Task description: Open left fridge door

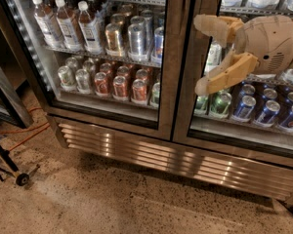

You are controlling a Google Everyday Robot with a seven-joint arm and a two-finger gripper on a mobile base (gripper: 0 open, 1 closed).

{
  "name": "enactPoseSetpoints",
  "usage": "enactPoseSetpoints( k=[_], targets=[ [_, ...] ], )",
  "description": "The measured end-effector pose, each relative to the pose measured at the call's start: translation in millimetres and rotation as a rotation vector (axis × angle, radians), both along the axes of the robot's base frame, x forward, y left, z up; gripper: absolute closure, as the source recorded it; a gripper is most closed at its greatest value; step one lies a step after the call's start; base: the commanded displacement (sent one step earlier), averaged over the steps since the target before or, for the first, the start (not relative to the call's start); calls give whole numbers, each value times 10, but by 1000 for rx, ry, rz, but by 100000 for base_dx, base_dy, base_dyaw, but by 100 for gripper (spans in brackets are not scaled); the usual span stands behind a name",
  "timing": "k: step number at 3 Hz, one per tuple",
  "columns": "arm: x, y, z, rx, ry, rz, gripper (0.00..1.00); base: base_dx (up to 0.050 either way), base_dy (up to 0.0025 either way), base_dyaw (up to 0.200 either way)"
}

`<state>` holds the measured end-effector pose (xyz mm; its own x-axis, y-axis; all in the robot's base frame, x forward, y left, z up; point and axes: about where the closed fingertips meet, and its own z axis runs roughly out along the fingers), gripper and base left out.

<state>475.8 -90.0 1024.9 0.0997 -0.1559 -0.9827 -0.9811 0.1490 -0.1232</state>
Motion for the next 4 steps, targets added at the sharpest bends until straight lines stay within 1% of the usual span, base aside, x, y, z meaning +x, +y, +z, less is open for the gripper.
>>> enactPoseSetpoints(
  k=[1,2,3,4],
  targets=[
    [187,9,97,-34,16,-48,0,0,0,0],
    [328,52,177,-75,17,-91,0,0,0,0],
    [328,52,177,-75,17,-90,0,0,0,0],
    [341,80,220,-29,36,-56,0,0,0,0]
  ],
)
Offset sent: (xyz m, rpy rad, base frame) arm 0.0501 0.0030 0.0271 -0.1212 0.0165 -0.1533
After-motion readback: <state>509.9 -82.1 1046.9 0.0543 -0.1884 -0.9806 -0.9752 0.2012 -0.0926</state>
